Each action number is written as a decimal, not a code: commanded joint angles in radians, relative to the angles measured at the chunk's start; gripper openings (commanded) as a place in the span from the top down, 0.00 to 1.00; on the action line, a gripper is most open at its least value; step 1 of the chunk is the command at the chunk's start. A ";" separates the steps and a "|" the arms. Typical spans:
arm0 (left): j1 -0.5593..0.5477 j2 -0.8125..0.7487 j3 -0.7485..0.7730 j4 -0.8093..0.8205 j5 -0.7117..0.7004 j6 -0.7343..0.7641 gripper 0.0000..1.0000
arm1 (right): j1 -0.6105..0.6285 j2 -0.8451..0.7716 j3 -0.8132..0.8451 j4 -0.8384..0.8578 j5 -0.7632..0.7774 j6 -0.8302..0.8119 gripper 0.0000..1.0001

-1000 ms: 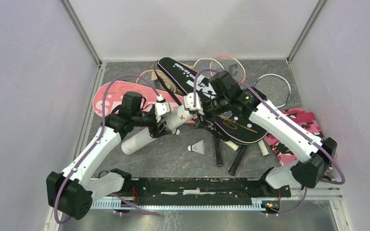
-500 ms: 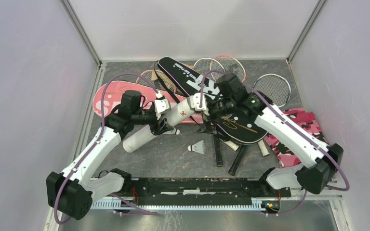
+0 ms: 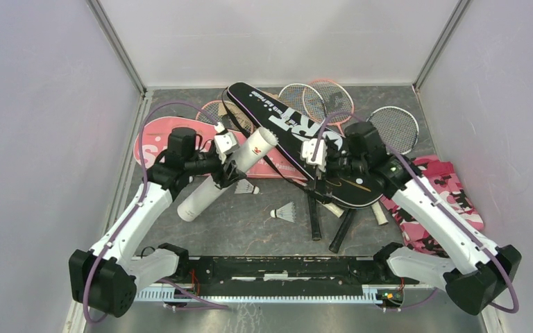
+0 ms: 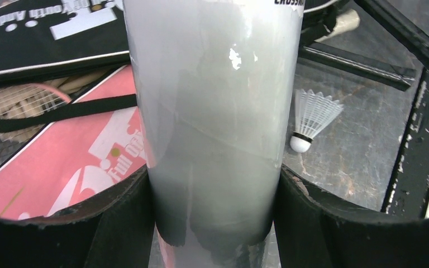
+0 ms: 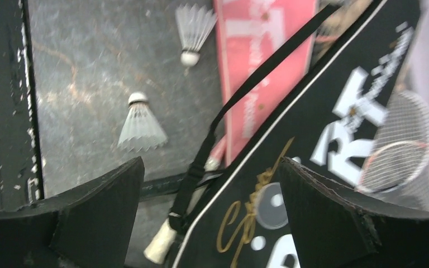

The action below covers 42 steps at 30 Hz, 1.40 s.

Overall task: Pack up the badminton gear
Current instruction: Pick up the shuttlecock at the center of the board.

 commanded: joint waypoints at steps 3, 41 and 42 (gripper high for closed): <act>0.063 -0.024 0.005 0.117 -0.058 -0.117 0.61 | 0.017 0.046 -0.199 0.102 -0.057 0.036 0.08; 0.106 -0.063 0.023 0.105 -0.123 -0.115 0.60 | 0.167 0.537 -0.252 0.407 -0.083 0.276 0.56; 0.106 -0.065 0.021 0.105 -0.124 -0.114 0.60 | 0.168 0.539 -0.245 0.410 -0.080 0.277 0.59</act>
